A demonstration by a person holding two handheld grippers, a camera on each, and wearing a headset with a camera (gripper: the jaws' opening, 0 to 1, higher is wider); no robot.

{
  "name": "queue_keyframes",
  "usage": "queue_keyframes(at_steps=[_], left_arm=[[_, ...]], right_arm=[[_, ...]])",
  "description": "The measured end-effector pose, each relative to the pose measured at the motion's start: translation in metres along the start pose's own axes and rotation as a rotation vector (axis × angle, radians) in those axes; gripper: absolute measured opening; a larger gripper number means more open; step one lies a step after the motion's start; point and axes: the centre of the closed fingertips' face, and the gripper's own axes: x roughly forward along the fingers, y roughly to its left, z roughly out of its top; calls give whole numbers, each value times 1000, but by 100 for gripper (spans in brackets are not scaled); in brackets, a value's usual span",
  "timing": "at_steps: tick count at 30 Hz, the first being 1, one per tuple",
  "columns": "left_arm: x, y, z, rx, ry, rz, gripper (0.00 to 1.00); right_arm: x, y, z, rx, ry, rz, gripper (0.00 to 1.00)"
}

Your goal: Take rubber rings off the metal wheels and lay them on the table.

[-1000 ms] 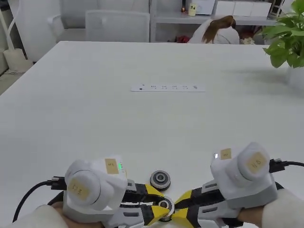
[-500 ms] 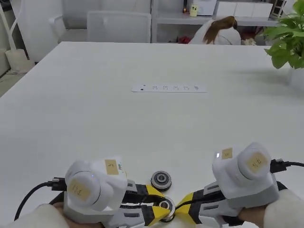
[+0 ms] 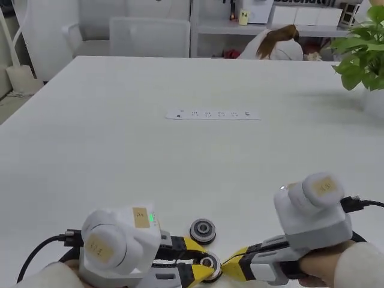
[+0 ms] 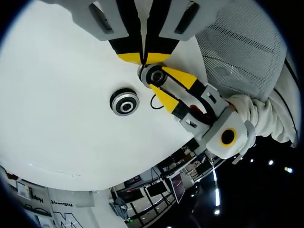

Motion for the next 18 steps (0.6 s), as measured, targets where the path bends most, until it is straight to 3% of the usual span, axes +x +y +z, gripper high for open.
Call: queue_keyframes(at_steps=[5, 13, 18], left_arm=[[0, 0, 0, -2, -1, 0, 15], [0, 1, 0, -2, -1, 1, 15], [0, 0, 0, -5, -3, -1, 14]], right_arm=[[-1, 1, 2, 77, -15, 11, 0], [-5, -1, 5, 353, -89, 67, 0], [-5, -4, 3, 460, -107, 86, 0]])
